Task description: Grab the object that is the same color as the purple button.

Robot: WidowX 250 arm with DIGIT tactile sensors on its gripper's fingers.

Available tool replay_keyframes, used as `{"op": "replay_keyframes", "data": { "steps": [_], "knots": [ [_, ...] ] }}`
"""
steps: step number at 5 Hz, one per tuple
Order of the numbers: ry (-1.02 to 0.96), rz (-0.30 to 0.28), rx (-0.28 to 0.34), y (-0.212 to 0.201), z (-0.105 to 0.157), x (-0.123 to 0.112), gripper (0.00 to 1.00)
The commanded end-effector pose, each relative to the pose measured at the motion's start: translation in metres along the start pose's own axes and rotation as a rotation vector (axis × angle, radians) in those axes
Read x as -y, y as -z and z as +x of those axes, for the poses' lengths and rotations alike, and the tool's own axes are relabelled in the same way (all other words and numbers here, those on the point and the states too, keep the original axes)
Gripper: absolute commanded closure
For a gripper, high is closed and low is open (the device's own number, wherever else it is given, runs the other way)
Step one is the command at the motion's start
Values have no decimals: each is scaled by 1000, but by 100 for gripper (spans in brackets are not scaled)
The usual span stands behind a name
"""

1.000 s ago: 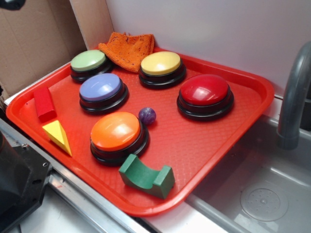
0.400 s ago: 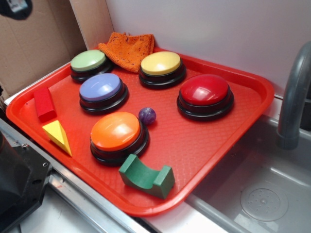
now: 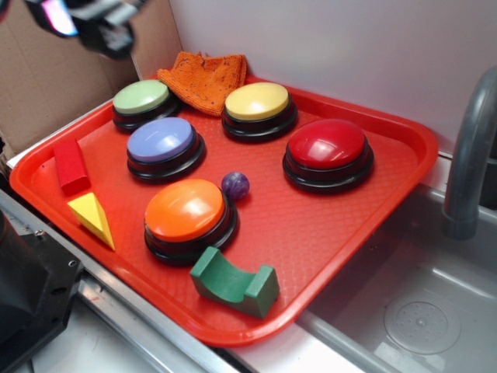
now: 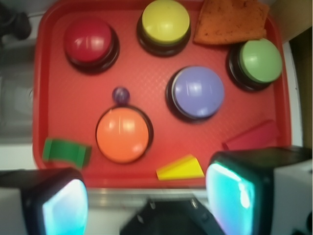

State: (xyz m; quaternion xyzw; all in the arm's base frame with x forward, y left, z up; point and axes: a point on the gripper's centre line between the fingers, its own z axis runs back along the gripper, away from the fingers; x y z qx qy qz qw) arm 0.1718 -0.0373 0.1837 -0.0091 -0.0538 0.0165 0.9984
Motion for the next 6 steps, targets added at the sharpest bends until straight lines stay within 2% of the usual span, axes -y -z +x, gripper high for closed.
{"op": "replay_keyframes", "data": {
  "steps": [1,2,4,5,6],
  "knots": [
    [-135,70,25,33,27,15,0],
    [-123,30,28,54,39,19,0],
    [-95,-10,21,104,56,22,0],
    [-97,-6,3,125,60,23,0],
    [-102,22,-28,142,60,23,0]
  ]
}}
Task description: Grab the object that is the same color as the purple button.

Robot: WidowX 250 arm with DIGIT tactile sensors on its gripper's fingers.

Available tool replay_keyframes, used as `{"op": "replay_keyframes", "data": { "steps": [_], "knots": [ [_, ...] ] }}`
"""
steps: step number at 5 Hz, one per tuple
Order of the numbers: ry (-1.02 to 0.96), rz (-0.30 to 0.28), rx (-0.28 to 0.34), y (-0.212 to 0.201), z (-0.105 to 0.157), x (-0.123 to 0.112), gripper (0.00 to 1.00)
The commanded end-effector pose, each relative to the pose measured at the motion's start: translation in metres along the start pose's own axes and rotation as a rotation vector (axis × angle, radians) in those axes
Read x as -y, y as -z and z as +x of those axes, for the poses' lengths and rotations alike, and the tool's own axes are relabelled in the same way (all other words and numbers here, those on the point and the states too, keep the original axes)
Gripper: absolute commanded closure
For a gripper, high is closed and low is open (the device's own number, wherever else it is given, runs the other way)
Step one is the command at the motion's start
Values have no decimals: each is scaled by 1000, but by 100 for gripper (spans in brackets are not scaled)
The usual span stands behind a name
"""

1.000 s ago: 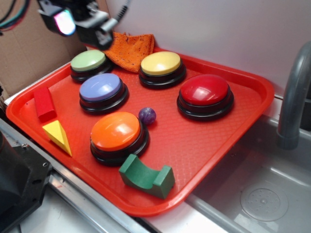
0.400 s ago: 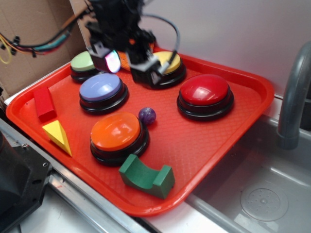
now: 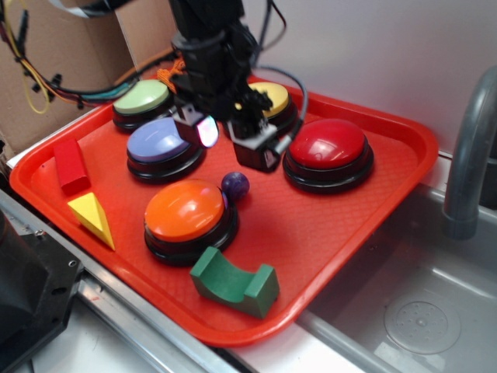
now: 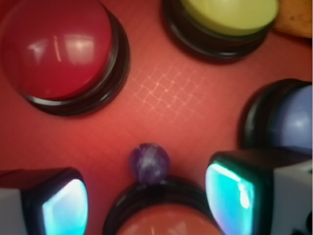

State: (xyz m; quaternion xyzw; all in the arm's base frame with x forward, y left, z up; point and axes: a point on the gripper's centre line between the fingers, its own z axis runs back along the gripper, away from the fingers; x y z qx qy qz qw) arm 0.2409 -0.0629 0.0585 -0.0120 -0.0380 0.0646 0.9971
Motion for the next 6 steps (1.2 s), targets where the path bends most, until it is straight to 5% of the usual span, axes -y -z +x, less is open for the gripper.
{"op": "replay_keyframes", "data": {
  "steps": [1,2,4,6],
  "knots": [
    [-9,16,-17,21,6,-5,0],
    [-16,18,-38,29,4,-8,0],
    [-20,29,-44,33,3,-7,100],
    [52,10,-75,11,6,-8,100]
  ]
}}
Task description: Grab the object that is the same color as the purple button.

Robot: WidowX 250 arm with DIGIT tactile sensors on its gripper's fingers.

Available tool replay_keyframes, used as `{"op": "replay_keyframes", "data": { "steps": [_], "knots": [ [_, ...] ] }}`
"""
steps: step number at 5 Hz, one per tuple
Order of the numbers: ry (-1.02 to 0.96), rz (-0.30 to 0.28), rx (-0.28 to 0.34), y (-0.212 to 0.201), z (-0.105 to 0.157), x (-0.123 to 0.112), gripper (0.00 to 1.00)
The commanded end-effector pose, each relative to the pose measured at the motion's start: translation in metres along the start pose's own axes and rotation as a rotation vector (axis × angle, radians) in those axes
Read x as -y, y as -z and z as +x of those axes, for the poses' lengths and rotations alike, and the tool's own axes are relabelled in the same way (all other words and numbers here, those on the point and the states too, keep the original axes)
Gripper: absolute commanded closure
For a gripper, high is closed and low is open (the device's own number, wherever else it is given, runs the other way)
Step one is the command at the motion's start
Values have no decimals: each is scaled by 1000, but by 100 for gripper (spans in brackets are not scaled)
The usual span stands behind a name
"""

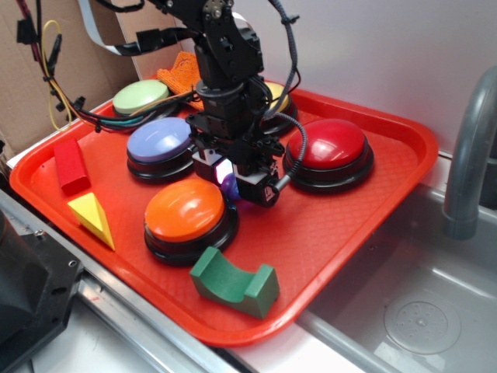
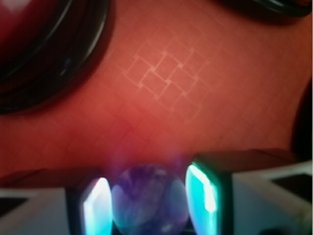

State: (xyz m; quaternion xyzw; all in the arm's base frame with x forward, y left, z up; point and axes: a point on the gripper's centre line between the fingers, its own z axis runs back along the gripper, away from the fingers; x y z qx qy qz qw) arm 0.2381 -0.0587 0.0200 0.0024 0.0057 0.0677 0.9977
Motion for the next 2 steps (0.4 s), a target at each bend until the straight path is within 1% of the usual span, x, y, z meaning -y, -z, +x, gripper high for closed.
{"op": "replay_keyframes", "data": {
  "steps": [1,2],
  "knots": [
    [150,-31,9,-65,8,-17,100],
    [206,-43,22,-97,6,-32,100]
  ]
}}
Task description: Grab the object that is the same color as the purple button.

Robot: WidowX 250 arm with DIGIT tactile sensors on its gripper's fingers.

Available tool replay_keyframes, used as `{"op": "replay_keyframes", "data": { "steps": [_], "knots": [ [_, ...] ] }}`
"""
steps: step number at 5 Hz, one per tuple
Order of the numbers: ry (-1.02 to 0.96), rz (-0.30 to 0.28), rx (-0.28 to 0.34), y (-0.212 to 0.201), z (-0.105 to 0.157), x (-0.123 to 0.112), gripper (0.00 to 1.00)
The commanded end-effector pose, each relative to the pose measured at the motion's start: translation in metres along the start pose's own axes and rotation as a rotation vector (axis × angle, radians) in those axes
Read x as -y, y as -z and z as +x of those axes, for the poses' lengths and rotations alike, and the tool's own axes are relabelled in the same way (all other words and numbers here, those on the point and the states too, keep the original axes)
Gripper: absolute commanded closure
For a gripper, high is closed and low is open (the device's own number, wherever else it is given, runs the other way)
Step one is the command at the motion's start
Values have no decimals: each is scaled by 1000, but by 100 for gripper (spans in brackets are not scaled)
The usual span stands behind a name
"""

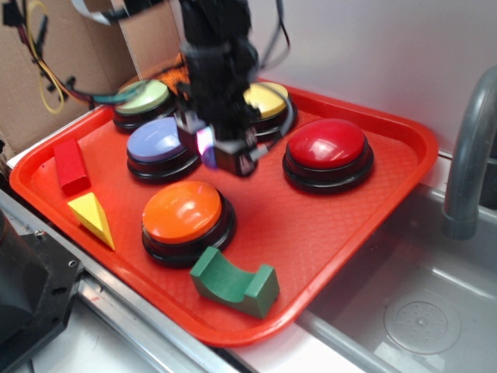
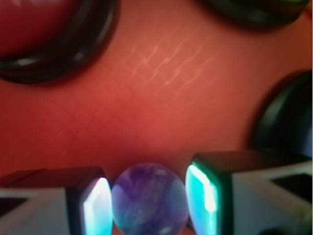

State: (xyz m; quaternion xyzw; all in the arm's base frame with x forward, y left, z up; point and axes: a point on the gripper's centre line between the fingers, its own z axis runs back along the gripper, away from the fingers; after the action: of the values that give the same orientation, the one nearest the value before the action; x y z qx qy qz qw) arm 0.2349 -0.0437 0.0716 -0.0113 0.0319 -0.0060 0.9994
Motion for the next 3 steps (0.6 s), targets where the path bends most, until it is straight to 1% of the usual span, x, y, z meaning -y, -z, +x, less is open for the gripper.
{"op": "replay_keyframes", "data": {
  "steps": [1,2,3],
  "knots": [
    [59,-6,104,-70,-9,-29,100],
    [30,-30,148,-86,-26,-42,100],
    [-16,-32,196,-94,-41,-51,100]
  ]
}}
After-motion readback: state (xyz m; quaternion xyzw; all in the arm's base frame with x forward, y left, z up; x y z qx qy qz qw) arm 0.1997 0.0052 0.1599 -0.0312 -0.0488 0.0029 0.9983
